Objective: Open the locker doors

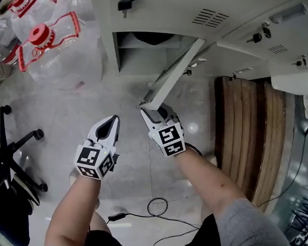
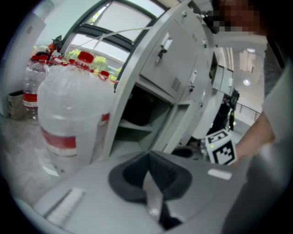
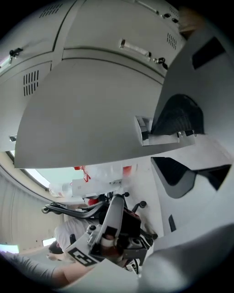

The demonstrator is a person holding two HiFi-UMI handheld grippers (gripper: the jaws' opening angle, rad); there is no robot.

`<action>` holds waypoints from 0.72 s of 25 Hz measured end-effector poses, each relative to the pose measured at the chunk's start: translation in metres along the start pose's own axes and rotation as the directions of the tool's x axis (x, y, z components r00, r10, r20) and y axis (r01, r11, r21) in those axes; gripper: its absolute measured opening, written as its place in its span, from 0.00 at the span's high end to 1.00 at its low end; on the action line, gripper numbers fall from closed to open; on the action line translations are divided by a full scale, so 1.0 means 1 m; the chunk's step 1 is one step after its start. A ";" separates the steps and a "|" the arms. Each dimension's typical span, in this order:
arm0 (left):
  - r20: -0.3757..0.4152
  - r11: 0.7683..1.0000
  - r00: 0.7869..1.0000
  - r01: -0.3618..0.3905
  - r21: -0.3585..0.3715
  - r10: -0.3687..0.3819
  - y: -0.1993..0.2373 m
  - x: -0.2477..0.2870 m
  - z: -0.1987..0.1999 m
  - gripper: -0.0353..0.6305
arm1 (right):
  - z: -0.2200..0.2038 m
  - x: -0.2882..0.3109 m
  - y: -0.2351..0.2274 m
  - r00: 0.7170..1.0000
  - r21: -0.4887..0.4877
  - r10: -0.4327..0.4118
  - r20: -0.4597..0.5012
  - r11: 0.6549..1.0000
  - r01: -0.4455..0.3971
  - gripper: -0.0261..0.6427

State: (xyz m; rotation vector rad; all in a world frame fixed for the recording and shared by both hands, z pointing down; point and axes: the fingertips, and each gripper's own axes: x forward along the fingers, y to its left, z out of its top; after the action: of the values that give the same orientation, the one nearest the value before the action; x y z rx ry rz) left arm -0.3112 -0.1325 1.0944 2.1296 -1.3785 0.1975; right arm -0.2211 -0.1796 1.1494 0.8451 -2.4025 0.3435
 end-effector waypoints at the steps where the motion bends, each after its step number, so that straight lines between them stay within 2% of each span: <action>1: -0.006 1.000 1.000 -0.001 -0.003 0.001 -0.006 0.003 -0.002 0.94 | -0.008 -0.011 -0.004 1.000 -0.006 0.005 -0.005 1.000 -0.005 0.75; 12: -0.062 1.000 0.998 0.015 -0.020 -0.016 -0.081 0.045 -0.012 0.94 | -0.067 -0.094 -0.072 0.998 0.018 -0.019 -0.059 1.000 0.020 0.75; 18: -0.098 0.999 0.995 0.032 -0.014 -0.033 -0.108 0.059 -0.014 0.94 | -0.096 -0.132 -0.126 0.988 0.112 -0.107 -0.112 0.986 0.120 0.80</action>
State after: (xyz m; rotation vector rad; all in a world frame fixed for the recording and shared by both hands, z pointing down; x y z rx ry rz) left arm -0.1881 -0.1397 1.0884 2.1019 -1.2845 0.2762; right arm -0.0148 -0.1721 1.1561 0.9878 -2.2434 0.4776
